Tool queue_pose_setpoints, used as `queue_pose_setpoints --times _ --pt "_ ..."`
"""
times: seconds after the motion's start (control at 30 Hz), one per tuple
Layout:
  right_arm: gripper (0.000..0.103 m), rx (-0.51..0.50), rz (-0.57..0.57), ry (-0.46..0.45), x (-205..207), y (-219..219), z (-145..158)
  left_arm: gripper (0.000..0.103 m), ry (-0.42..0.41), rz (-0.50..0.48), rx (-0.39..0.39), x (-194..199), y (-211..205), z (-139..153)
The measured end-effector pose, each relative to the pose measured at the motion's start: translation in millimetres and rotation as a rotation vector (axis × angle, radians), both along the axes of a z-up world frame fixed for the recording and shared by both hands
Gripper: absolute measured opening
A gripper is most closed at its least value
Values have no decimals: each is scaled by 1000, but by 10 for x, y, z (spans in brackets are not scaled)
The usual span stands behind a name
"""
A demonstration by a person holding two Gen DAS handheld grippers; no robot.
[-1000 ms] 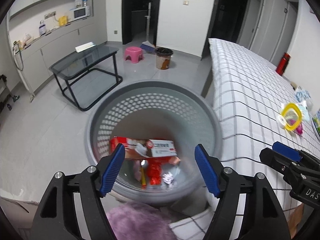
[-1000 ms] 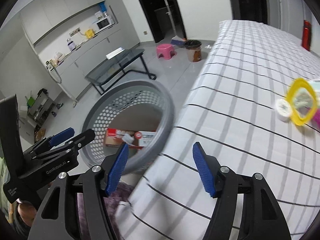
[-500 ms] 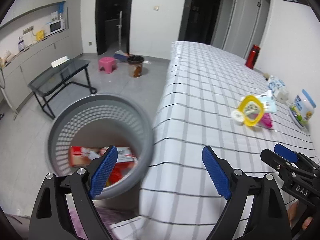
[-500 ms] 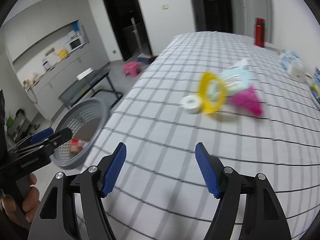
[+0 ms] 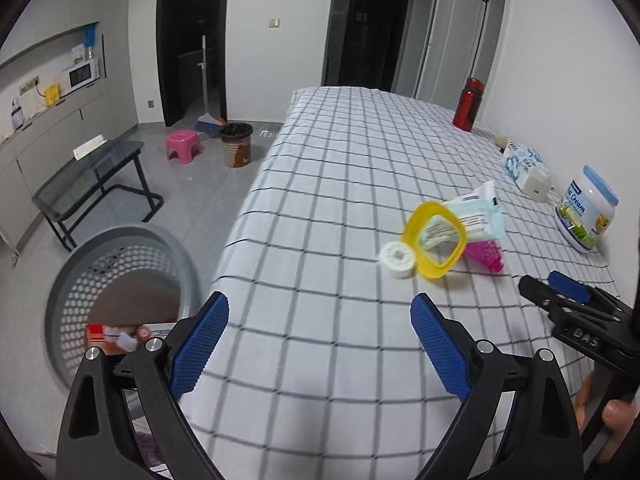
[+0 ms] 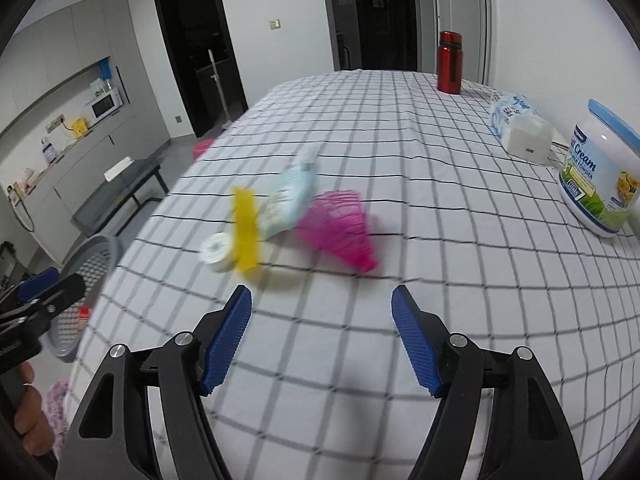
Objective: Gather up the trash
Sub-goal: 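Move both tools back over the bed toward the shuttlecock and lid, then grasp the pink shuttlecock with the right gripper while left grasps the yellow lid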
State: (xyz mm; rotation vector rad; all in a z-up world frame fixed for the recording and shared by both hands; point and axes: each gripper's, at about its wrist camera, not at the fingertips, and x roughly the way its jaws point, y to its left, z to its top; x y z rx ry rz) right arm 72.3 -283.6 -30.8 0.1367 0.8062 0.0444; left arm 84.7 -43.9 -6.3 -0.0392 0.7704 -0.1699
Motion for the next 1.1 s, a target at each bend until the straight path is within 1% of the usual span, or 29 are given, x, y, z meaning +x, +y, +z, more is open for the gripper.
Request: queue_pose_setpoints --times 0.2,0.33,0.57,0.77,0.83,0.87,0.9,1.1 --pt "70 8 19 37 297 -206 -164 91 -15 -29 -9 96 -312 -72" --pt "70 -9 63 51 483 -172 -223 91 -11 -33 6 141 -435 -128" --pt "70 -51 113 76 782 -67 -331 91 24 -18 6 197 -502 -228" --pt "69 -53 115 90 969 -70 -379 91 33 -14 13 197 -511 -258" --pt "65 -44 114 100 993 -76 -413 91 30 -16 16 196 -526 -257" --pt "55 -34 119 101 986 -87 -427 91 28 -17 19 194 -534 -256" --pt "49 -31 124 103 970 -75 -433 91 27 -19 21 197 -541 -256" --pt "46 4 112 83 892 -131 -406 91 28 -22 28 221 -603 -272"
